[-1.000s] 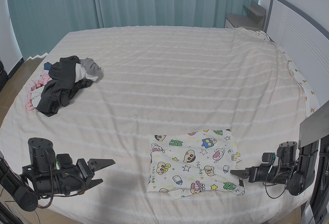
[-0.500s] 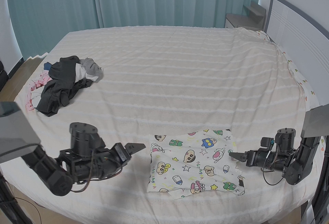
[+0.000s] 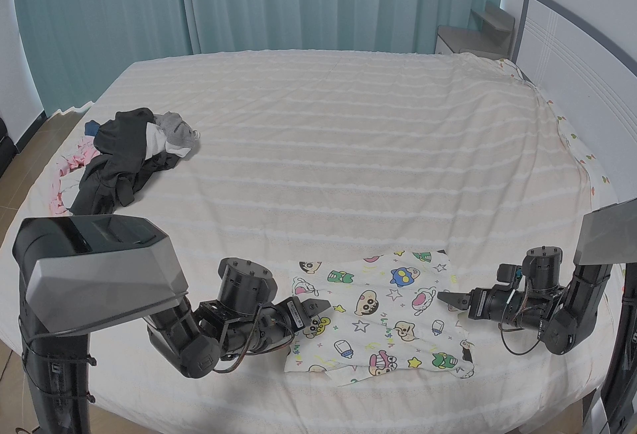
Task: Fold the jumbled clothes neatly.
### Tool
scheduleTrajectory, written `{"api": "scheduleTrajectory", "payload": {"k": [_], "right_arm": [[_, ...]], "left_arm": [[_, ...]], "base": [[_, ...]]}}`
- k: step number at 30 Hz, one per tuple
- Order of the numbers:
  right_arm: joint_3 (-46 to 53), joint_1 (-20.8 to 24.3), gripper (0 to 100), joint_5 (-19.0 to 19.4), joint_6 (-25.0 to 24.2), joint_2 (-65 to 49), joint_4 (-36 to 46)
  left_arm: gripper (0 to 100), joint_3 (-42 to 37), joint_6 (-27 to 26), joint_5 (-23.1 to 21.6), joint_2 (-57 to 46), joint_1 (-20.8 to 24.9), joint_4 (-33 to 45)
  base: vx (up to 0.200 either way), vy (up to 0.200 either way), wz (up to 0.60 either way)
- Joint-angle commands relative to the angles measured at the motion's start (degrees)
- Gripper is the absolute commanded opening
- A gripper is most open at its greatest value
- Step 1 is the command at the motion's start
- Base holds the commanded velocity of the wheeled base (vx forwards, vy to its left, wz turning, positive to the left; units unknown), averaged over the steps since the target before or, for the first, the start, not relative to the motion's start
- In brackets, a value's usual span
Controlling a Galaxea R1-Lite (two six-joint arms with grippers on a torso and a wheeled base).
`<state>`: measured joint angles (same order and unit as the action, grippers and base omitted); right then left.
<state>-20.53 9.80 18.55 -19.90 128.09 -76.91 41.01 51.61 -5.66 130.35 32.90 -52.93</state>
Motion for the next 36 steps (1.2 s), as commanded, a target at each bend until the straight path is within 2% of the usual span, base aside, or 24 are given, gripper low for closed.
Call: {"api": "scheduleTrajectory", "payload": {"k": [1, 9, 17, 18, 28, 32, 33, 36], "right_arm": [[-0.6, -0.5, 100, 0.0, 0.0, 1.8, -0.8], [-0.5, -0.3, 100, 0.1, -0.1, 3.0, -2.5], [-3.8, -3.5, 100, 0.2, -0.1, 7.4, -2.5], [-3.9, -3.6, 100, 0.2, -0.1, 7.4, -2.5], [-3.0, -3.2, 100, 0.7, -0.2, 8.4, -2.1], [-2.1, -1.7, 100, 2.5, -0.4, 8.4, -2.2], [-1.7, 0.2, 100, 4.1, -1.7, 8.4, -2.2], [-2.1, 1.8, 100, 4.2, -2.9, 8.5, -1.8]], "left_arm": [[100, 3.0, -0.5, 3.2, 3.9, 1.1, -0.1], [100, 5.5, -0.7, 4.7, 5.8, 1.8, -0.2], [100, 6.7, -0.6, 4.7, 7.5, 2.3, -3.9], [0, 6.7, -0.6, 4.7, 7.5, 2.5, -3.9], [0, 6.2, -0.7, 4.7, 7.5, 2.9, -4.2], [0, 6.1, -0.7, 4.7, 7.5, 2.9, -4.4], [0, 6.1, -0.7, 4.7, 7.5, 2.9, -4.4], [0, 6.0, -0.7, 4.8, 7.5, 3.0, -4.4]], "base": [[0.000, 0.000, 0.00], [0.000, 0.000, 0.00], [0.000, 0.000, 0.00], [0.000, 0.000, 0.00], [0.000, 0.000, 0.00], [0.000, 0.000, 0.00], [0.000, 0.000, 0.00], [0.000, 0.000, 0.00]]}}
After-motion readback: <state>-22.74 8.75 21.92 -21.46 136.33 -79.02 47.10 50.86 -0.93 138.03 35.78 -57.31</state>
